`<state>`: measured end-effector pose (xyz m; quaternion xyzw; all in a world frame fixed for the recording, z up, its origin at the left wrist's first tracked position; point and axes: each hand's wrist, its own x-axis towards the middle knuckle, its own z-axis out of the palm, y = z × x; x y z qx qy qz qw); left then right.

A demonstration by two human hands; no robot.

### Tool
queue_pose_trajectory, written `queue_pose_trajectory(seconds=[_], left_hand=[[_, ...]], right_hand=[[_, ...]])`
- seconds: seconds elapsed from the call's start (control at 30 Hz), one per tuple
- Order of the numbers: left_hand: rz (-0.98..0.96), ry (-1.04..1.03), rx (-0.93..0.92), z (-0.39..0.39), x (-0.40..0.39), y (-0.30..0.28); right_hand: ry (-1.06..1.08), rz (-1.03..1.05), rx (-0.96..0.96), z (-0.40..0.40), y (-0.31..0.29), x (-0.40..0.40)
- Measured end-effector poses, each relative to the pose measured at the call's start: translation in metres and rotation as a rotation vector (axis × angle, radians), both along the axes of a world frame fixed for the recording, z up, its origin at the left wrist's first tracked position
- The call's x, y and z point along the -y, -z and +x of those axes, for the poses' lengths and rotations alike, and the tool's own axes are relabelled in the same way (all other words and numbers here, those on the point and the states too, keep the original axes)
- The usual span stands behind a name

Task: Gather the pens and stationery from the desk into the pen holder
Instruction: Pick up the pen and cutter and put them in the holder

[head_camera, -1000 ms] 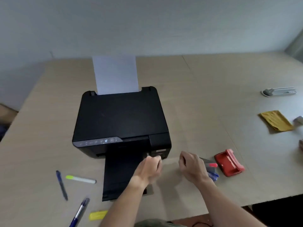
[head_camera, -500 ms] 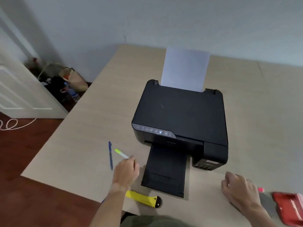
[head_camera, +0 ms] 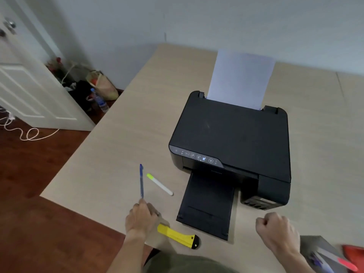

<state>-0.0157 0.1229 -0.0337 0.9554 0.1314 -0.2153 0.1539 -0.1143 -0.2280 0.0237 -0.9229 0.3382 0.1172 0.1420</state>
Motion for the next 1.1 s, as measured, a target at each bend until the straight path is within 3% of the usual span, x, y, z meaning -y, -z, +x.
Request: queue_pose_trajectory(seconds=[0.1,0.37,0.53,0.8,0.93,1.1], left_hand=[[-0.096,-0.015,0.054,-0.007,-0.006,0.001],[-0.065,0.189,0.076,-0.045,-0.029,0.005],[-0.126,0.096,0.067,-0.058,-0.024,0.008],[-0.243,-0.055,0.097,-0.059,-0.021,0.004],[-0.222,-0.055,0.076,-0.054,-0.023,-0.002],[-0.247,0.018,0.269,-0.044,-0.010,-0.019]], right_hand=[[-0.224,0.073,0.039,0.014,0.007,-0.020],[-0.773,0.209,0.127,0.041,0.013,-0.099],[-1.019,0.233,0.004,0.043,0.021,-0.157],[-1.028,0.116,-0.186,0.032,0.043,-0.209],[-1.041,0.114,-0.164,0.030,0.042,-0.209],[-0.900,0.239,0.000,0.029,0.035,-0.176]])
